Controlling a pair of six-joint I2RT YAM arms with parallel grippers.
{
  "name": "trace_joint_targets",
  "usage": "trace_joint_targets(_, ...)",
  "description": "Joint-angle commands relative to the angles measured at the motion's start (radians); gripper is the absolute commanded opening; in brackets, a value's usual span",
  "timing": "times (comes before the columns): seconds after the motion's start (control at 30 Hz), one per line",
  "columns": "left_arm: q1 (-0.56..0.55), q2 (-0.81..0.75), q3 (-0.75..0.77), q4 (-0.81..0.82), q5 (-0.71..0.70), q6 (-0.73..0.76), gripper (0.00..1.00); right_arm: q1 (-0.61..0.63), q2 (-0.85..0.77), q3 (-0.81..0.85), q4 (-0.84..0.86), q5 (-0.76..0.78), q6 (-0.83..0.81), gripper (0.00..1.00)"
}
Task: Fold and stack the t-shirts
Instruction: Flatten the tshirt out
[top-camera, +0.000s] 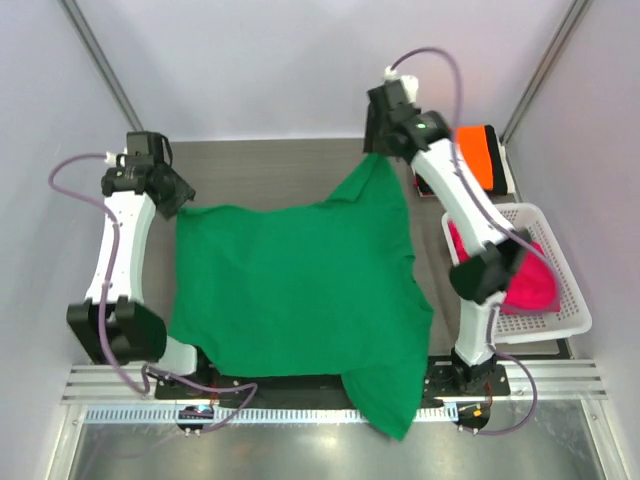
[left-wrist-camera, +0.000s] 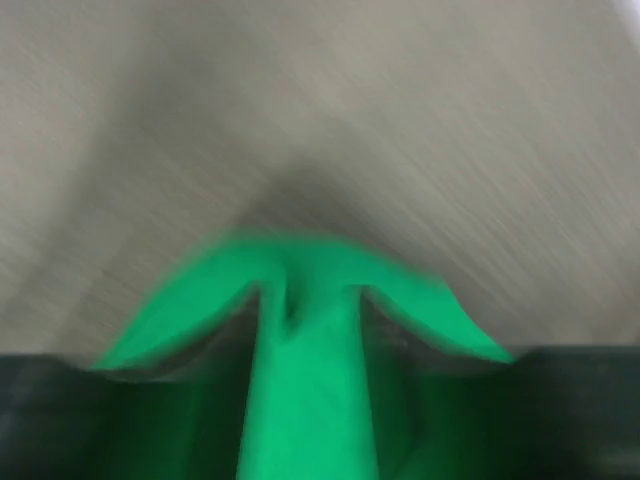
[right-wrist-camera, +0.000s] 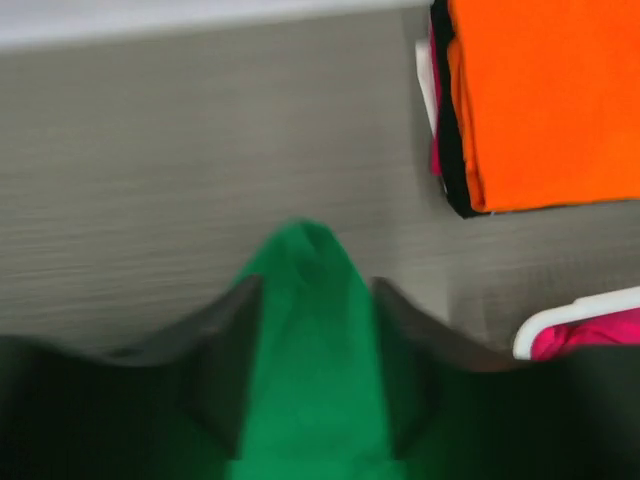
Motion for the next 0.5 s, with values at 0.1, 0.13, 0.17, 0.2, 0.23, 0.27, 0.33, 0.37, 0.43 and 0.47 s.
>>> trace_joint_targets(0.1, 0.104, 0.196, -0.063, 0.077, 0.124, 0.098, 0.94, -0.046, 0.189, 0.143, -0.145, 0.05, 0.014, 0.86)
trace_joint_targets(0.13, 0.104, 0.192, -0.077, 0.094, 0.117, 0.107, 0.97, -0.047, 0.167, 0.034, -0.096, 0.033, 0.028, 0.87)
trace_joint_targets(0.17, 0.104, 0.178, -0.119, 0.11, 0.111, 0.107, 1.0, -0.044, 0.092, -0.042, -0.053, 0.014, 0.03, 0.88)
trace_joint_targets(0.2, 0.105, 0.162, -0.141, 0.123, 0.105, 0.106, 1.0, -0.044, 0.052, -0.125, -0.003, -0.011, 0.031, 0.88)
trace_joint_targets(0.23, 0.105, 0.123, -0.163, 0.137, 0.105, 0.104, 1.0, -0.045, 0.019, -0.27, 0.084, -0.057, 0.037, 0.88)
trace_joint_targets(0.27, 0.105, 0.106, -0.21, 0.167, 0.105, 0.098, 1.0, -0.046, -0.016, -0.332, 0.12, -0.089, 0.044, 0.88)
trace_joint_targets(0.33, 0.105, 0.076, -0.255, 0.189, 0.119, 0.097, 1.0, -0.046, -0.074, -0.477, 0.201, -0.213, 0.068, 0.88)
trace_joint_targets(0.37, 0.105, 0.051, -0.302, 0.21, 0.13, 0.092, 1.0, -0.046, -0.085, -0.521, 0.229, -0.264, 0.077, 0.88)
trace_joint_targets(0.43, 0.105, 0.022, -0.357, 0.239, 0.15, 0.081, 0.99, -0.046, -0.102, -0.635, 0.322, -0.371, 0.102, 0.87)
trace_joint_targets(0.47, 0.105, -0.004, -0.42, 0.255, 0.153, 0.074, 0.99, -0.046, -0.101, -0.67, 0.362, -0.47, 0.12, 0.87)
